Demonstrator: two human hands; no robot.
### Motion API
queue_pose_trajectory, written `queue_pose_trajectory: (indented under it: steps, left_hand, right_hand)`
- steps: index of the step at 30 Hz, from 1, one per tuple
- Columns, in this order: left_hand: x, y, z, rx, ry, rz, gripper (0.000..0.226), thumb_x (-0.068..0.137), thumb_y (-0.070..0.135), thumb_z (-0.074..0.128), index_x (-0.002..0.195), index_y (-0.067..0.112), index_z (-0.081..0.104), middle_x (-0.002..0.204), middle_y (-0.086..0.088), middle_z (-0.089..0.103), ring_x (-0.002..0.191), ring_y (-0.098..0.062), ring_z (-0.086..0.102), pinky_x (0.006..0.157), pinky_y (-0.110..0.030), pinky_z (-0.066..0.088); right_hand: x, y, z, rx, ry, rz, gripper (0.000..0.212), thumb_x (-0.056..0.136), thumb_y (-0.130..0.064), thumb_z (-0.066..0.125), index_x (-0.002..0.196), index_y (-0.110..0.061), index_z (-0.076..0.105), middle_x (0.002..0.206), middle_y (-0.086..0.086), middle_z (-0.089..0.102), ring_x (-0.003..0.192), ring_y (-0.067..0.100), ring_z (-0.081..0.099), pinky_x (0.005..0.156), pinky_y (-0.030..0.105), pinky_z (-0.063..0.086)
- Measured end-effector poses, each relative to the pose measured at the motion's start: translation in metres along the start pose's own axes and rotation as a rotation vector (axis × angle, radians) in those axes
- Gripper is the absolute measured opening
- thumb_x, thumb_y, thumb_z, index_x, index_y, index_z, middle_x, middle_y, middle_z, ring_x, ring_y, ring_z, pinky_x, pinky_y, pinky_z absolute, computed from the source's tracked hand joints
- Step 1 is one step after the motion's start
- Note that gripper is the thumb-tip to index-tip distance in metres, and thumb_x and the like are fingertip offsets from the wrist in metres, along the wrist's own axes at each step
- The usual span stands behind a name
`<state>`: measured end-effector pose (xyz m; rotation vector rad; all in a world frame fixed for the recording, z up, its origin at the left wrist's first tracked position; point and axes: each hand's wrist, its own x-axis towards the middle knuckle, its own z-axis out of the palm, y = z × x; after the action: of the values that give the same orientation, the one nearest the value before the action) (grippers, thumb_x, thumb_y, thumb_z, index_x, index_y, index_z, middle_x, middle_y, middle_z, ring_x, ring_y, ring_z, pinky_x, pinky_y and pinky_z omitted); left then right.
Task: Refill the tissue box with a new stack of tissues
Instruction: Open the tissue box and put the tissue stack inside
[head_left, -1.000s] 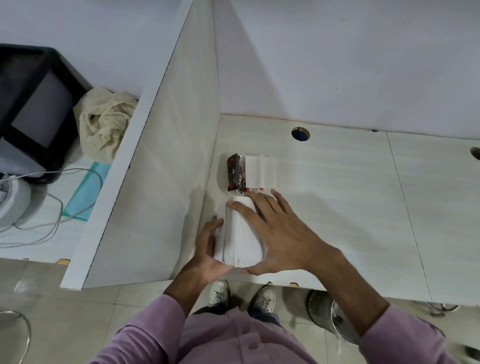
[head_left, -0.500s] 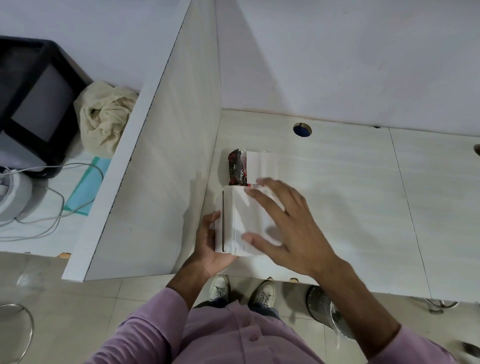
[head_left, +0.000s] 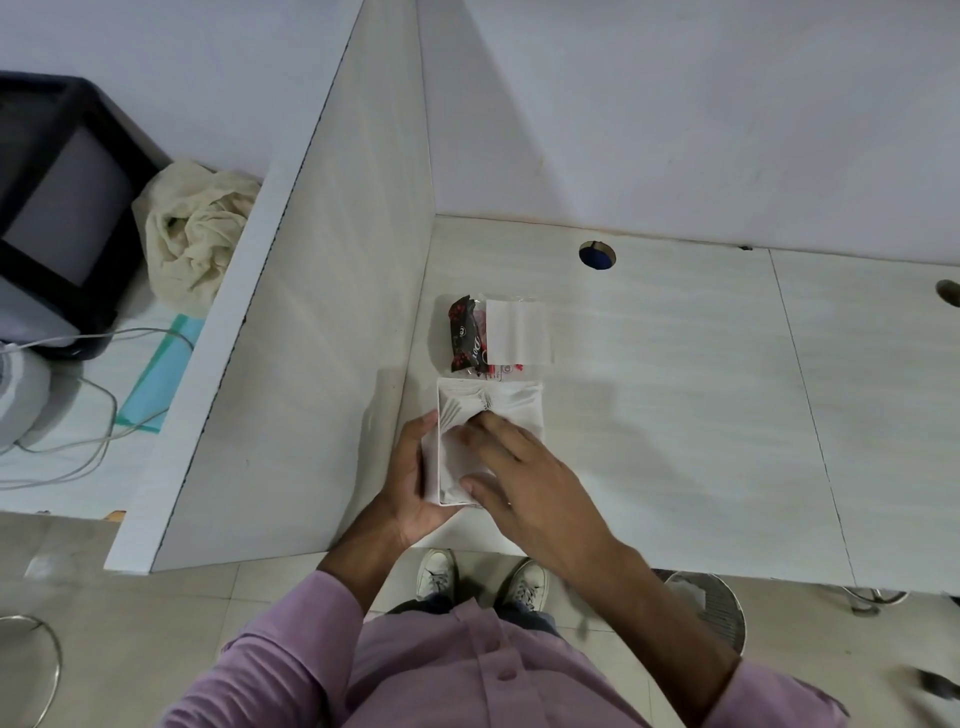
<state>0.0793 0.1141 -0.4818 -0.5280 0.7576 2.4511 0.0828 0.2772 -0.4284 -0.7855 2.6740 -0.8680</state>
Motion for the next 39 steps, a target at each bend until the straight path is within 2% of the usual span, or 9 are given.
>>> queue_pose_trajectory:
  steps: [7,12,15,20,25,29,32,36,39]
  left_hand:
    - [-0.003,0.004,0.003,0.067,0.025,0.013,0.063,0.052,0.051,0.09,0.105,0.016,0.081,0.098,-0.008,0.077,0.086,-0.024,0.073,0.068,-0.034,0.056]
    - [-0.003,-0.003,0.004,-0.013,0.061,0.011,0.068,0.06,0.053,0.085,0.116,0.017,0.075,0.109,-0.008,0.069,0.096,-0.027,0.064,0.084,-0.044,0.042]
    - [-0.005,-0.006,0.009,-0.086,0.016,0.021,0.066,0.06,0.048,0.087,0.116,0.017,0.076,0.105,-0.005,0.074,0.096,-0.024,0.067,0.084,-0.045,0.049]
    - [-0.008,-0.006,0.013,-0.082,0.0,0.025,0.066,0.049,0.043,0.094,0.107,0.015,0.081,0.096,-0.006,0.077,0.084,-0.023,0.075,0.067,-0.038,0.06]
    - [-0.006,-0.002,0.008,-0.005,-0.011,0.018,0.065,0.048,0.043,0.095,0.105,0.014,0.082,0.093,-0.006,0.077,0.082,-0.019,0.075,0.064,-0.031,0.06]
    - [-0.008,0.0,0.008,0.073,0.082,0.006,0.031,0.085,0.042,0.064,0.094,0.02,0.085,0.091,-0.001,0.078,0.081,-0.015,0.076,0.062,-0.031,0.06]
    - [-0.007,-0.003,0.01,0.051,0.137,0.021,0.038,0.088,0.042,0.056,0.1,0.02,0.084,0.099,-0.001,0.078,0.087,-0.015,0.075,0.07,-0.032,0.06]
    - [-0.004,-0.004,0.008,-0.002,0.133,0.03,0.064,0.067,0.052,0.079,0.121,0.017,0.075,0.107,-0.009,0.073,0.093,-0.026,0.068,0.083,-0.044,0.048]
    - [-0.003,-0.004,0.001,-0.021,0.081,0.022,0.073,0.085,0.055,0.06,0.146,0.015,0.057,0.131,-0.013,0.066,0.117,-0.033,0.059,0.103,-0.058,0.038]
  right_hand:
    - [0.007,-0.001,-0.015,0.019,-0.182,0.018,0.06,0.102,-0.032,0.057,0.157,-0.024,0.036,0.166,-0.012,0.031,0.145,0.018,0.04,0.106,0.044,0.049]
    - [0.005,0.003,-0.022,-0.149,0.153,-0.129,0.037,0.091,-0.019,0.069,0.128,-0.014,0.07,0.136,-0.001,0.068,0.122,0.022,0.065,0.094,0.039,0.059]
    - [0.004,0.005,-0.014,-0.191,0.218,-0.234,0.037,0.09,-0.012,0.072,0.127,-0.009,0.07,0.142,0.003,0.065,0.129,0.024,0.061,0.105,0.035,0.052]
    - [0.009,0.005,-0.004,-0.2,0.133,-0.19,0.048,0.097,-0.024,0.05,0.141,-0.008,0.058,0.155,0.003,0.052,0.144,0.023,0.048,0.11,0.041,0.05]
    - [0.011,0.006,0.009,-0.194,0.117,-0.209,0.052,0.098,-0.021,0.043,0.144,0.0,0.054,0.156,0.013,0.05,0.148,0.024,0.041,0.12,0.034,0.035]
    - [0.009,0.007,0.016,-0.196,0.091,-0.231,0.053,0.098,-0.015,0.04,0.147,0.006,0.047,0.155,0.02,0.049,0.15,0.02,0.028,0.126,0.022,0.009]
    - [0.007,0.013,0.017,-0.162,0.038,-0.192,0.054,0.101,-0.011,0.045,0.154,-0.002,0.04,0.165,0.012,0.037,0.156,0.02,0.024,0.125,0.033,0.026]
    - [0.001,0.014,0.004,-0.223,0.239,-0.164,0.048,0.1,-0.017,0.053,0.147,-0.005,0.054,0.157,0.009,0.05,0.147,0.023,0.045,0.117,0.037,0.041]
    - [-0.004,0.024,0.0,-0.307,0.32,-0.111,0.049,0.098,-0.021,0.063,0.143,-0.003,0.057,0.154,0.01,0.054,0.147,0.024,0.045,0.114,0.042,0.046]
